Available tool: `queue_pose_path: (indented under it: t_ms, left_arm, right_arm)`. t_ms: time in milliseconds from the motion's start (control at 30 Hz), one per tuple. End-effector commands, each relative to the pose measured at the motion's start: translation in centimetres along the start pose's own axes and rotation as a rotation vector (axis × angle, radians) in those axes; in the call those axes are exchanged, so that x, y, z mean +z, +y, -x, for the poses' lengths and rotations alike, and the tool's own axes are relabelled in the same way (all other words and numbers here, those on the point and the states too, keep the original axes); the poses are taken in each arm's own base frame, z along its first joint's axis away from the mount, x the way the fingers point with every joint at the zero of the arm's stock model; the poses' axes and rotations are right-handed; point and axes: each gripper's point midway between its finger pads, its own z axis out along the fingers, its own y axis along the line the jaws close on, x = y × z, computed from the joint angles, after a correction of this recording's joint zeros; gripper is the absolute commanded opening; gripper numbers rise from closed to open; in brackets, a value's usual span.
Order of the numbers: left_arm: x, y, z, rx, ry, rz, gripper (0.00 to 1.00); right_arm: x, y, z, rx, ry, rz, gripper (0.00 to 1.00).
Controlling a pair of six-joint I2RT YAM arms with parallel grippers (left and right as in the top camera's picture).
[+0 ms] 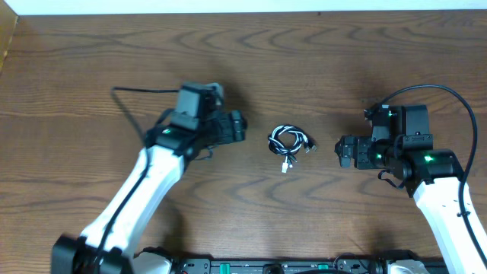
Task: Untangle cables
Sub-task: 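Lower the left gripper onto the black-and-white cable bundle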
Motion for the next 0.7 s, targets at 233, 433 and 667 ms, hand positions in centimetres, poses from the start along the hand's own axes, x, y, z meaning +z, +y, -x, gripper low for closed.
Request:
queue_pose_path:
  t_ms: [233, 433, 667]
  left_arm:
    - [3.0, -1.8, 0.8, 0.018, 0.143, 0.188, 0.81]
    - [6.1, -2.0, -1.2, -0.056, 0.208, 0.222, 0.80]
    - [9.5, -2.8, -3.0, -0.100, 0.243, 0.224, 0.79]
  right_arm:
    - [-0.5, 0.6, 0.7, -0.022, -0.019, 0.017, 0.99]
    - [-0.5, 0.6, 0.7, -0.022, -0.020, 0.017, 0.99]
    - [-0.5, 0.6, 0.7, -0.022, -0.019, 0.017, 0.99]
